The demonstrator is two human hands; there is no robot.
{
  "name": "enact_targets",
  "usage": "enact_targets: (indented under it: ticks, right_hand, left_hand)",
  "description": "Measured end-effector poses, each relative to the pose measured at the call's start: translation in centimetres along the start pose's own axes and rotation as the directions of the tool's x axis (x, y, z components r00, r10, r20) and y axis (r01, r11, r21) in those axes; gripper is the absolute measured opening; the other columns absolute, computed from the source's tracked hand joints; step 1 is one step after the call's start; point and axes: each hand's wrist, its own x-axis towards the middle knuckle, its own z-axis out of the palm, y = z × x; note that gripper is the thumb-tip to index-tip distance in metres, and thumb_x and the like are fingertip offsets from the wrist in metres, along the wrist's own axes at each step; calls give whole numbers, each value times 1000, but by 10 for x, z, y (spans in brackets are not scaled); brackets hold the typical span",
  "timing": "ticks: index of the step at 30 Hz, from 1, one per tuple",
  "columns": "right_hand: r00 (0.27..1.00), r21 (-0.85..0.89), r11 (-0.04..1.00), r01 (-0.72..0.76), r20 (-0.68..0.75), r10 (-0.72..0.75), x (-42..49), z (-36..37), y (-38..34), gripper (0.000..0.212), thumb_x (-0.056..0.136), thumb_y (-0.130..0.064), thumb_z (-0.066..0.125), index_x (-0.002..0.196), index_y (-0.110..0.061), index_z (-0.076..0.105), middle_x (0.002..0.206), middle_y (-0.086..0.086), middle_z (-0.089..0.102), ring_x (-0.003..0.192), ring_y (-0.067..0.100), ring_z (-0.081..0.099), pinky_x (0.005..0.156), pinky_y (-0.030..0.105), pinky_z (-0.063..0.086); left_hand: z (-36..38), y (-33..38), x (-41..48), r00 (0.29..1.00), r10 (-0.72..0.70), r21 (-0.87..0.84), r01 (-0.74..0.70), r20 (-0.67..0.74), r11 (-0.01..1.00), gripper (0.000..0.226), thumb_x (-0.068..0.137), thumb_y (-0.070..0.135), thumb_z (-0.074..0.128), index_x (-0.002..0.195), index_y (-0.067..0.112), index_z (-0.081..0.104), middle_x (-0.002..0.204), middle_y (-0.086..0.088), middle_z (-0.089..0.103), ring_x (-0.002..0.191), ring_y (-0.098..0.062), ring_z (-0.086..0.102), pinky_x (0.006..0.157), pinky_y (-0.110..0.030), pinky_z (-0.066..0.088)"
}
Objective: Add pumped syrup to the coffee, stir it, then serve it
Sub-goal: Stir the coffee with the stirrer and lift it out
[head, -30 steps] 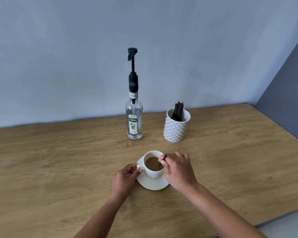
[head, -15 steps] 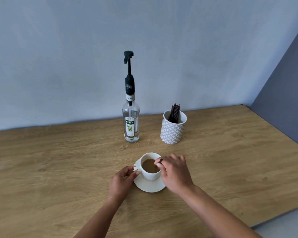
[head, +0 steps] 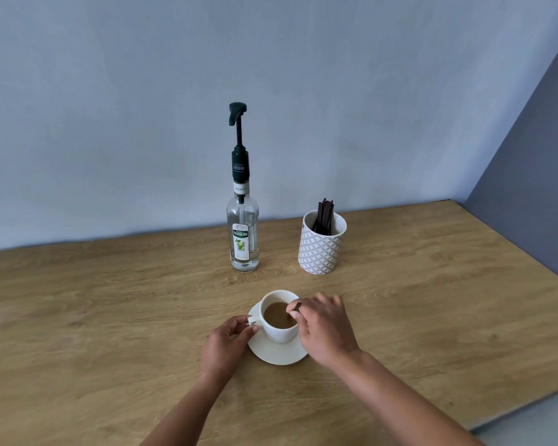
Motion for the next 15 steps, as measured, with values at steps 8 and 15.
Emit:
enact_targets:
  ticks: [8,15]
  right_hand:
    - [999,170,985,-9,34,4,3,3,-2,15,92,-24,55,97,-27,69,86,-13,71,86,11,54,80,28,33]
    - [999,72,997,-29,48,25,2,2,3,16,89,-18,61,98,-27,71,89,-13,73,88,14,58,80,32,36]
  left_hand:
    - [-1,2,-1,1000,3,30,-3,-1,1000,12,78,45,79,89,46,74,83,32,74,78,15,65,67,-21,46]
    - [-1,0,0,1000,-5,34,5,2,999,14,78,44,79,92,44,75,83,30,74,78,14,65,68,-22,46]
